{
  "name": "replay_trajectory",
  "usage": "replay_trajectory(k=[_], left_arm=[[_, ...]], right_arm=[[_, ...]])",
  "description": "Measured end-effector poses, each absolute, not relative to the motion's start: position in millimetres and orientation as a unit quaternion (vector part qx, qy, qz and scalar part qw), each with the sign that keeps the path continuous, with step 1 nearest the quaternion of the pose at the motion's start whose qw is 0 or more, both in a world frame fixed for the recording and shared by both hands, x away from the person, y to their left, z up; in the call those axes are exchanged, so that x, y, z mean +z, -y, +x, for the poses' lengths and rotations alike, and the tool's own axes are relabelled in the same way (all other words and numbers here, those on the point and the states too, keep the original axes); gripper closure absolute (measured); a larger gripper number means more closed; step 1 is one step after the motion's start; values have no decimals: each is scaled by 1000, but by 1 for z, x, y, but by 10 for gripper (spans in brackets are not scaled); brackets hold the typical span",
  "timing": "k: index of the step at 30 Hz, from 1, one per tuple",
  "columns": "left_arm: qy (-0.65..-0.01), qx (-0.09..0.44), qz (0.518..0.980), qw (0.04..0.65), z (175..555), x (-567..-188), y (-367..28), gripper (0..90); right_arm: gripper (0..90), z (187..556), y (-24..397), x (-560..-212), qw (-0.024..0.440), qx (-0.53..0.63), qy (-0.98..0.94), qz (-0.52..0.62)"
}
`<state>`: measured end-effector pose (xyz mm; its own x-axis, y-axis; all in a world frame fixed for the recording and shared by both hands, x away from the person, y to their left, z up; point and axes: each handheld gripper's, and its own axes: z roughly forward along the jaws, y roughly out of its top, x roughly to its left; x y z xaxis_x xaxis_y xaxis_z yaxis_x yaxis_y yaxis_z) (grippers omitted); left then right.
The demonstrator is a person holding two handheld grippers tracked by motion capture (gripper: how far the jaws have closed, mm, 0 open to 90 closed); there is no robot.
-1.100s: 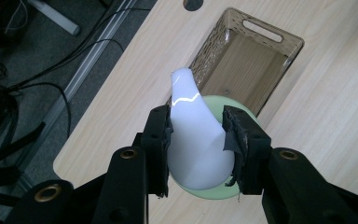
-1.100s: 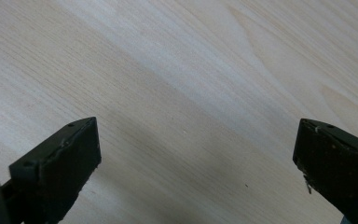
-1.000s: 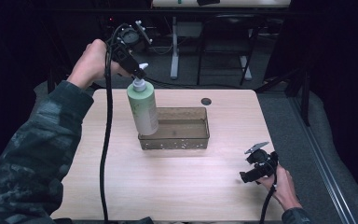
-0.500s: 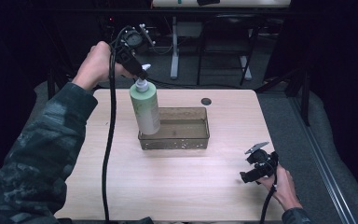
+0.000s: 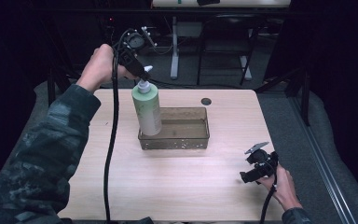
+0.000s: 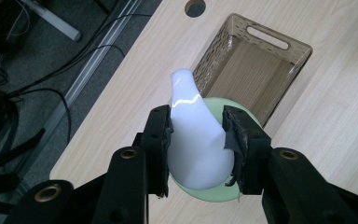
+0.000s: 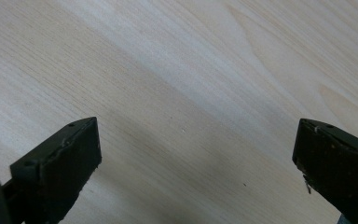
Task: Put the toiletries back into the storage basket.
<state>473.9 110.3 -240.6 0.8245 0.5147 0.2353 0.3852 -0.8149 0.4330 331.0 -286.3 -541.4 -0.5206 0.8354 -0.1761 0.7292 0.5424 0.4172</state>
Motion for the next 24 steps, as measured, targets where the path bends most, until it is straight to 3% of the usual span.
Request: replay_trajectory(k=[24], left_arm=[[-231,184,935,198,475,-254,-105,633]], right_arm=[[7,330,285,-539,181,150,-860,452]])
